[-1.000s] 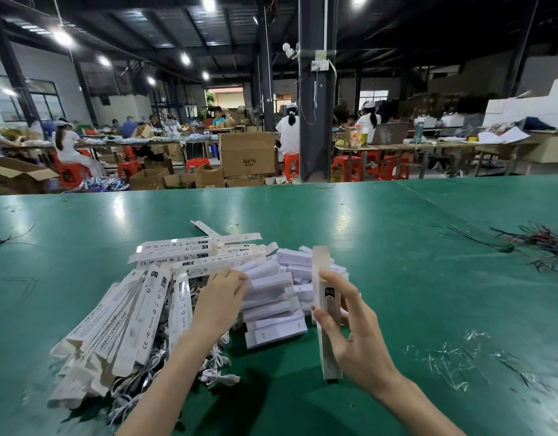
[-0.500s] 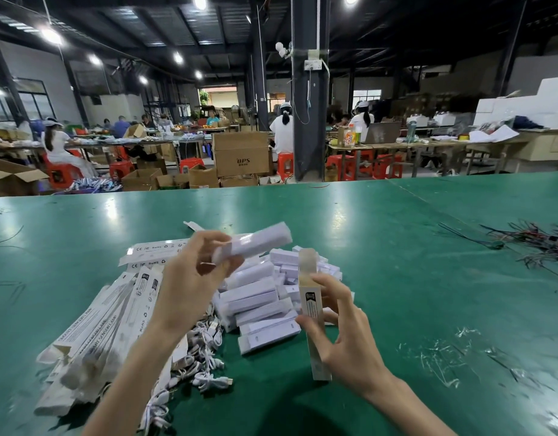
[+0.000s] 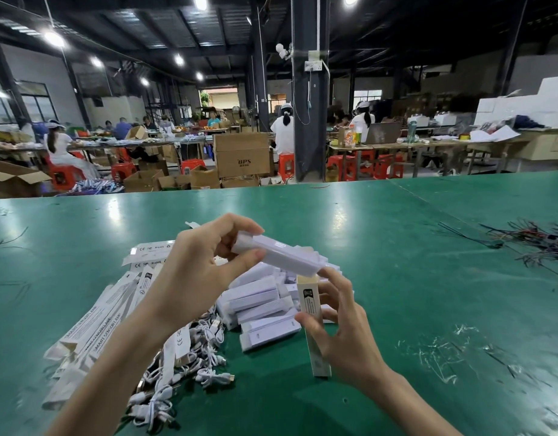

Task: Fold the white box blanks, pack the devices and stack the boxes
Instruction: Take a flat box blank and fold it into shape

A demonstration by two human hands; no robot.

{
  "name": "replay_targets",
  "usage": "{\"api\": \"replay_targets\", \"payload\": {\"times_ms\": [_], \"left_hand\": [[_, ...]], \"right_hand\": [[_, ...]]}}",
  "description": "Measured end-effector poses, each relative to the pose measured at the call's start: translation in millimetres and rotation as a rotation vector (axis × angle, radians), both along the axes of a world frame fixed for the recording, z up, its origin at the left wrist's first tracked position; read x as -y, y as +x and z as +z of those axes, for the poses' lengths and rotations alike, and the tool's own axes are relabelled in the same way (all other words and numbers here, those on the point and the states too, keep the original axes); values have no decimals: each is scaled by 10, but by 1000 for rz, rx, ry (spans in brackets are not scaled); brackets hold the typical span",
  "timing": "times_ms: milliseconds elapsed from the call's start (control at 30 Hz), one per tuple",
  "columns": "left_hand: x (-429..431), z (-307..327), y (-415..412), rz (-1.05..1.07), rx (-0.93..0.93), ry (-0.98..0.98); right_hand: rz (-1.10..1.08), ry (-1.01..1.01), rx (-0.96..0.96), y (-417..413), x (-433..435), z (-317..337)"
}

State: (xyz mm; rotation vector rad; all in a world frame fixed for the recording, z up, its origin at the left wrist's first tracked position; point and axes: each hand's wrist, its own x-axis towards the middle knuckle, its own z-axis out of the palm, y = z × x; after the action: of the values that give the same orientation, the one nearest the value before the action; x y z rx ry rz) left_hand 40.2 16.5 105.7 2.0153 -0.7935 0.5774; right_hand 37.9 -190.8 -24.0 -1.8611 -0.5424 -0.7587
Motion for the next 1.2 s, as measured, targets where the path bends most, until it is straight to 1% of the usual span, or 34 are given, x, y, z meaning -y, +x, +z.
{"api": "replay_targets", "payload": {"times_ms": [100, 233, 300, 400, 467, 533, 567, 633, 700, 800, 900, 967, 1067, 1100, 1133, 1200], "left_hand": [[-18, 19, -3, 2, 14, 49], [-23, 109, 27, 46, 110, 187], [9, 189, 40, 51, 141, 292], [80, 342, 73, 23, 123, 458], [173, 421, 135, -2, 108, 601], [313, 428, 205, -25, 73, 737], [387, 396, 227, -39, 34, 771], [506, 268, 243, -75, -39, 757], [552, 108, 234, -99, -63, 647], [518, -86, 235, -99, -17, 477], [447, -217, 235, -121, 60, 425], [396, -284, 222, -136, 62, 369], [194, -342, 286, -89, -96, 157], [74, -375, 352, -31, -172, 177], [-60, -424, 433, 47, -248, 293], [-317, -593, 578, 176, -397, 651]], "right_hand": [[16, 17, 3, -1, 5, 11], [23, 6, -6, 13, 4, 7], [20, -4, -6, 12, -6, -3], [22, -16, -7, -4, -31, -22], [27, -38, 6, -17, -56, -27], [27, -48, 19, -20, -68, -34], [28, -40, 20, -18, -63, -38], [38, 4, 3, -8, -38, -44], [41, 37, -16, 0, -9, -38], [48, 51, -4, -1, -5, -21], [54, 47, 5, -3, -23, -12], [55, 35, 9, -12, -26, -12], [45, 29, 9, -20, -14, -20], [37, 31, 10, -19, -13, -21], [30, 35, 8, -15, -15, -26], [31, 45, 5, -11, -28, -40]]}}
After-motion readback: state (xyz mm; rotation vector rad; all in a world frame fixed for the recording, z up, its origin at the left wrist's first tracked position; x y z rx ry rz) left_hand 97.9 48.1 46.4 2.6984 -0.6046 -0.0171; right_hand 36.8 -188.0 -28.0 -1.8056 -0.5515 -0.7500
